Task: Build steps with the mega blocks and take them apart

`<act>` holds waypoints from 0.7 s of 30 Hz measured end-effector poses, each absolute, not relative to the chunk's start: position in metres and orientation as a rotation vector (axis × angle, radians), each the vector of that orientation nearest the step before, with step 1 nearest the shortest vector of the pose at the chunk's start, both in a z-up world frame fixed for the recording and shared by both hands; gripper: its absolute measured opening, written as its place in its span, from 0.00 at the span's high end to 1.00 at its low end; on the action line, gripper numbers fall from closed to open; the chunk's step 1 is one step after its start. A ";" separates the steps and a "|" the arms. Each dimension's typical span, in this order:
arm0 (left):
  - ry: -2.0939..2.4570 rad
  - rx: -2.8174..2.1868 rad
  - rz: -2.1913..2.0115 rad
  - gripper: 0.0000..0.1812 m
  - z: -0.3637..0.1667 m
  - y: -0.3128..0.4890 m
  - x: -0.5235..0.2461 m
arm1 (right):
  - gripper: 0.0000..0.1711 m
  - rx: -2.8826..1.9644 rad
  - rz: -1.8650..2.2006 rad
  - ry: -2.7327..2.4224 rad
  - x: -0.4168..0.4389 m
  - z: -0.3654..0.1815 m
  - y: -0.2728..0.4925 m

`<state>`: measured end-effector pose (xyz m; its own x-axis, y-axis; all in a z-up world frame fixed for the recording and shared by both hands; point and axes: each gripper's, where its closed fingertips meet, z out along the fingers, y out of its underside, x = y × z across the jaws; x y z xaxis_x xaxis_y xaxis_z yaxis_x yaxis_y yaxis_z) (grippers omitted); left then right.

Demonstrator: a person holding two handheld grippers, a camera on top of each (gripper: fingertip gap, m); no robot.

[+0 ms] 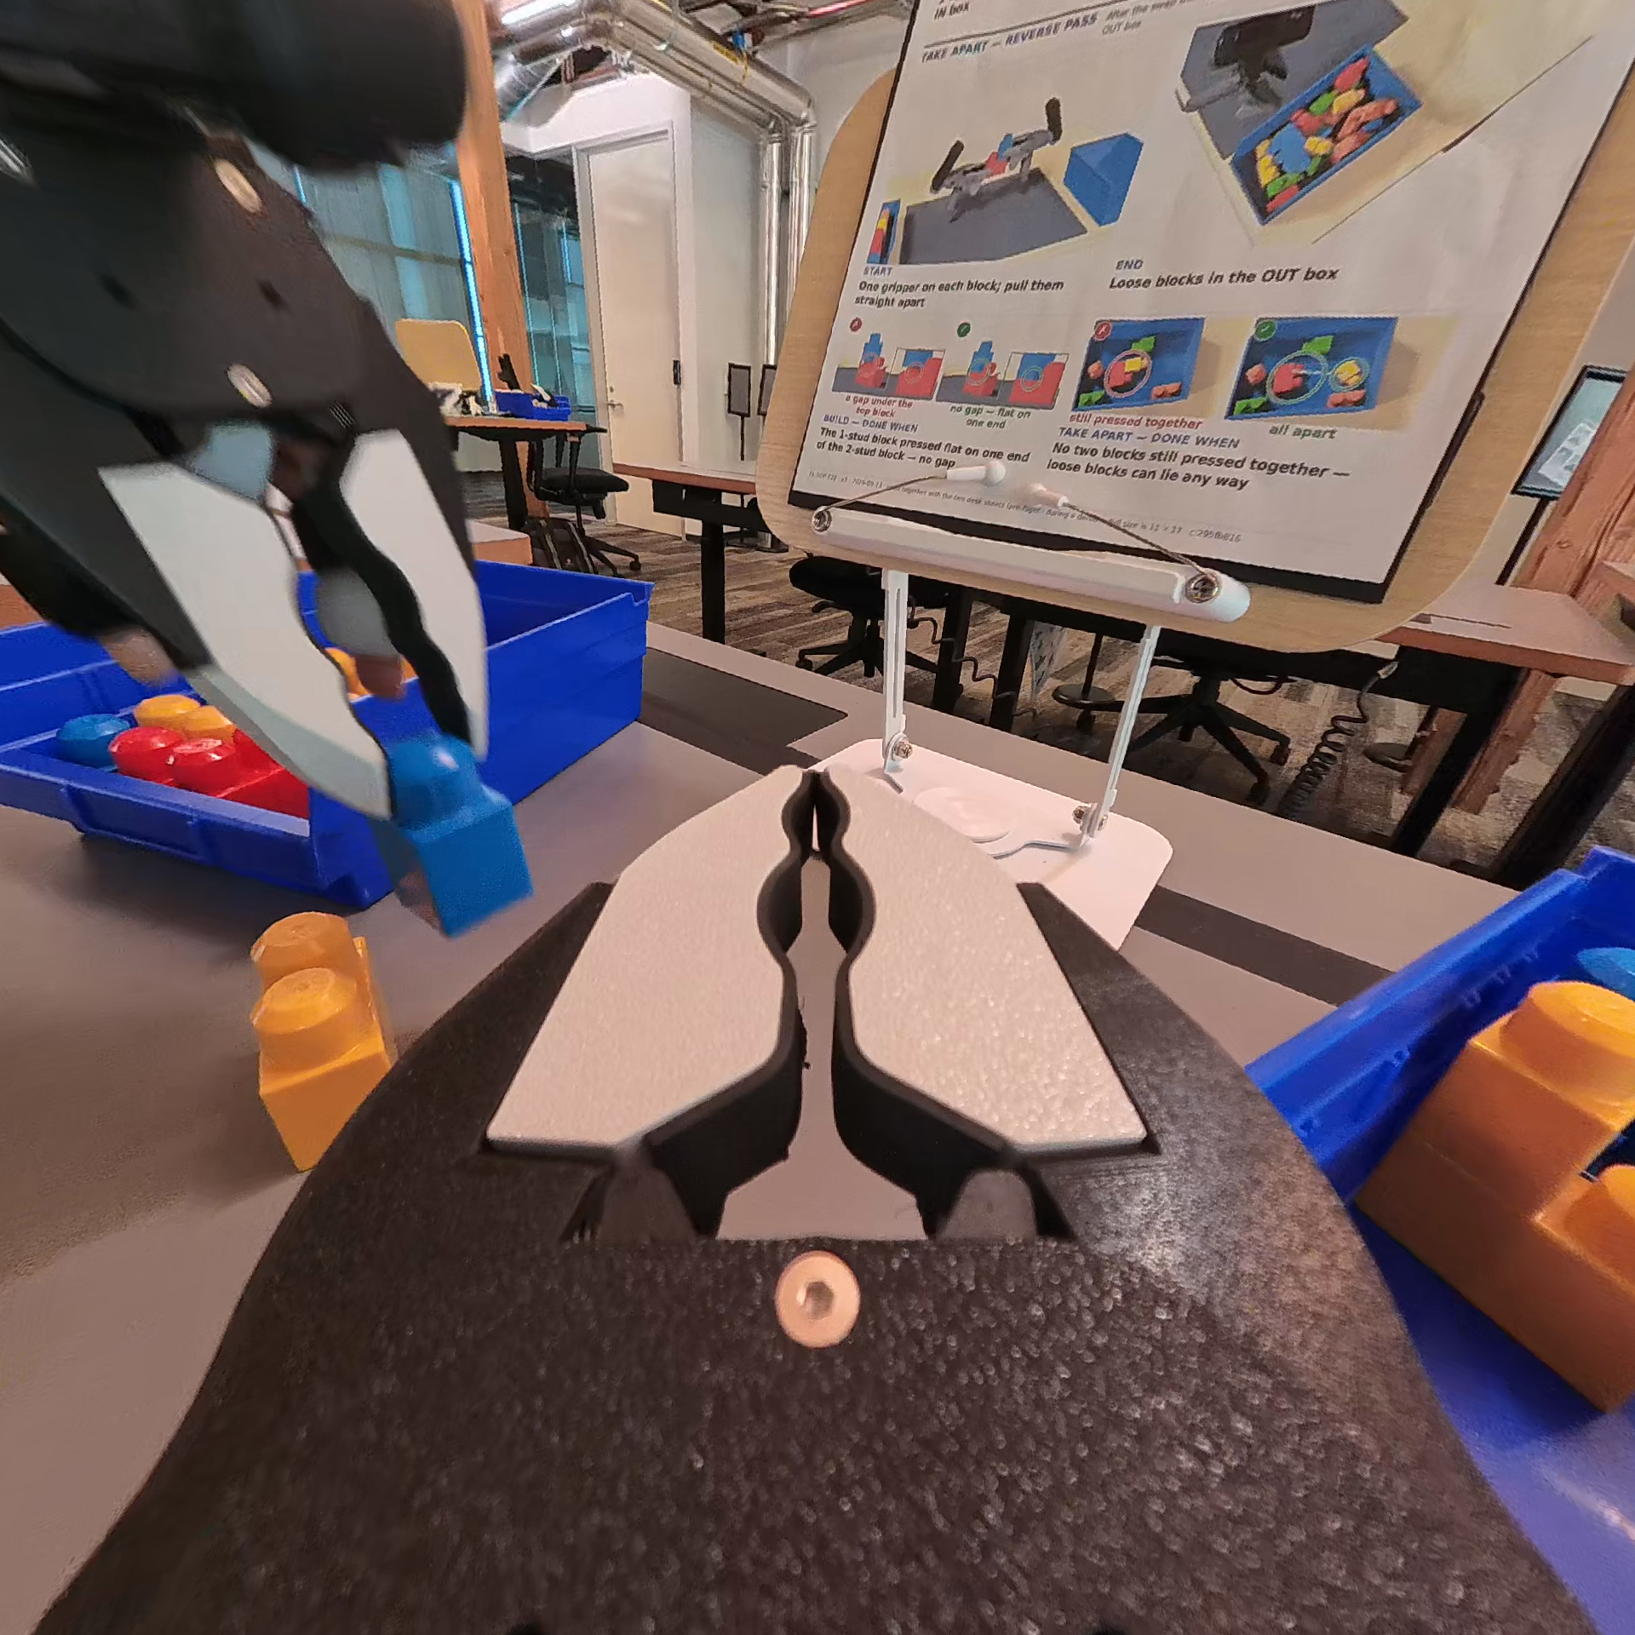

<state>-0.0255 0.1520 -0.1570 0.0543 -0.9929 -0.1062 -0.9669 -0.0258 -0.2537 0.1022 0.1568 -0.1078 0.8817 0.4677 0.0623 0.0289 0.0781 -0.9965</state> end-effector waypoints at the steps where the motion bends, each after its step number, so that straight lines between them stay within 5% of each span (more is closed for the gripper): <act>1: 2.000 -2.080 -0.149 0.84 -0.162 0.153 -0.021 | 1.00 -1.466 0.344 -0.416 0.102 -0.107 0.157; 11: 2.042 -2.141 -0.163 0.84 -0.223 0.167 -0.005 | 1.00 -1.471 0.350 -0.420 0.101 -0.108 0.157; 21: 2.019 -2.101 -0.216 0.84 -0.225 0.167 -0.002 | 1.00 -1.476 0.351 -0.427 0.099 -0.110 0.157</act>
